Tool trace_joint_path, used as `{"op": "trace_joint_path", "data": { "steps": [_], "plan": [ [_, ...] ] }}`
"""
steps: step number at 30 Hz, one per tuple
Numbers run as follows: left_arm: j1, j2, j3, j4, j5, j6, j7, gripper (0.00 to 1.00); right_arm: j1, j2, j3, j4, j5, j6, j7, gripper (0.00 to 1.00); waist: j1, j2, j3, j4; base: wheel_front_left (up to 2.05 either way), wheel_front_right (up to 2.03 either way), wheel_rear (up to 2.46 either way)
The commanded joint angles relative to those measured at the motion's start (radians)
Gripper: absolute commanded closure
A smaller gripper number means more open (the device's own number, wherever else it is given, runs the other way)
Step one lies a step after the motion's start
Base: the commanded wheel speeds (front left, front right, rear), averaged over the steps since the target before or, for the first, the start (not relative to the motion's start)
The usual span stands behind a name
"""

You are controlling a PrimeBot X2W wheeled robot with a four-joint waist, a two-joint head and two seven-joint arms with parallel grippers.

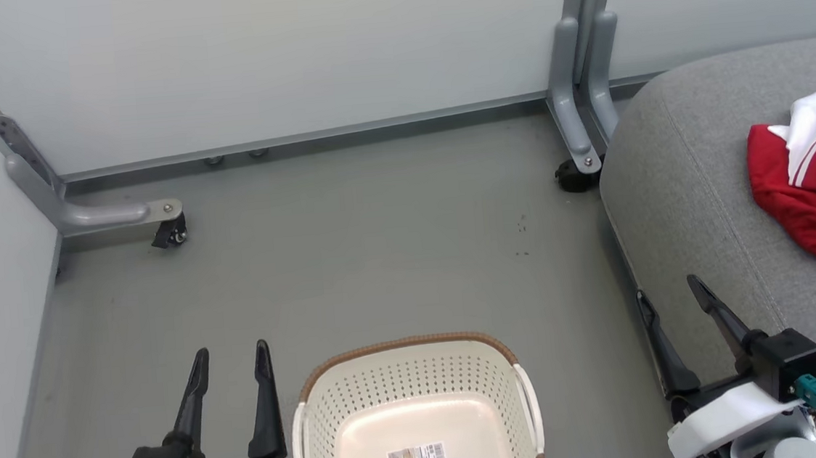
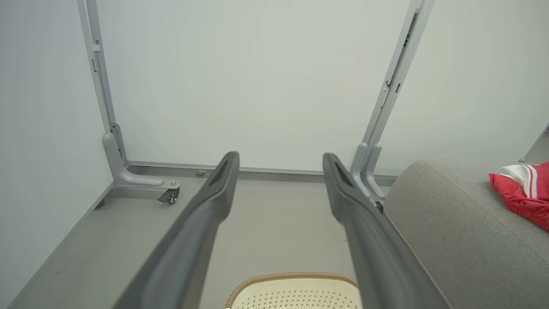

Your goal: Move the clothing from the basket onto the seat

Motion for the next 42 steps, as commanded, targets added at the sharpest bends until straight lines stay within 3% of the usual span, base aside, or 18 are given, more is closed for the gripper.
{"op": "trace_joint_path", "data": {
  "steps": [1, 10, 32, 33, 37, 42],
  "plan": [
    [0.039, -0.001, 0.016, -0.013, 0.025, -0.008, -0.003, 0.0, 0.027, 0.0, -0.001, -0.01, -0.005, -0.002, 0.0, 0.0, 0.0001, 0.0, -0.061, 0.043, 0.0, 0.0, 0.0],
    [0.173, -0.002, 0.072, -0.065, 0.082, -0.058, -0.003, 0.0, 0.131, 0.011, -0.02, -0.064, -0.026, -0.002, 0.0, 0.0, 0.0001, 0.0, -0.119, 0.039, 0.0, 0.0, 0.0],
    [0.208, -0.002, 0.078, -0.032, 0.143, -0.062, -0.003, 0.0, 0.201, 0.036, -0.039, -0.085, -0.053, -0.002, 0.0, 0.0, 0.0001, 0.0, -0.137, 0.029, 0.0, 0.0, 0.0],
    [0.214, -0.002, 0.077, -0.033, 0.143, -0.057, 0.0, 1.0, 0.191, 0.037, -0.036, -0.084, -0.053, 0.0, 0.0, 1.0, 0.0001, 0.0, -0.137, 0.03, 0.0, 0.0, 0.0],
    [0.218, -0.002, 0.074, 0.013, 0.142, -0.057, 0.006, 1.0, 0.202, 0.047, -0.032, -0.04, -0.053, 0.0, 0.0, 1.0, 0.0001, 0.0, -0.137, 0.03, 0.0, 0.0, 0.0],
    [0.193, 0.003, 0.081, 0.019, 0.032, -0.06, 0.025, 1.0, 0.182, 0.045, -0.037, -0.031, 0.057, 0.0, 0.024, 1.0, 0.0001, 0.0, -0.132, 0.029, 0.0, 0.0, 0.0]
  ]
}}
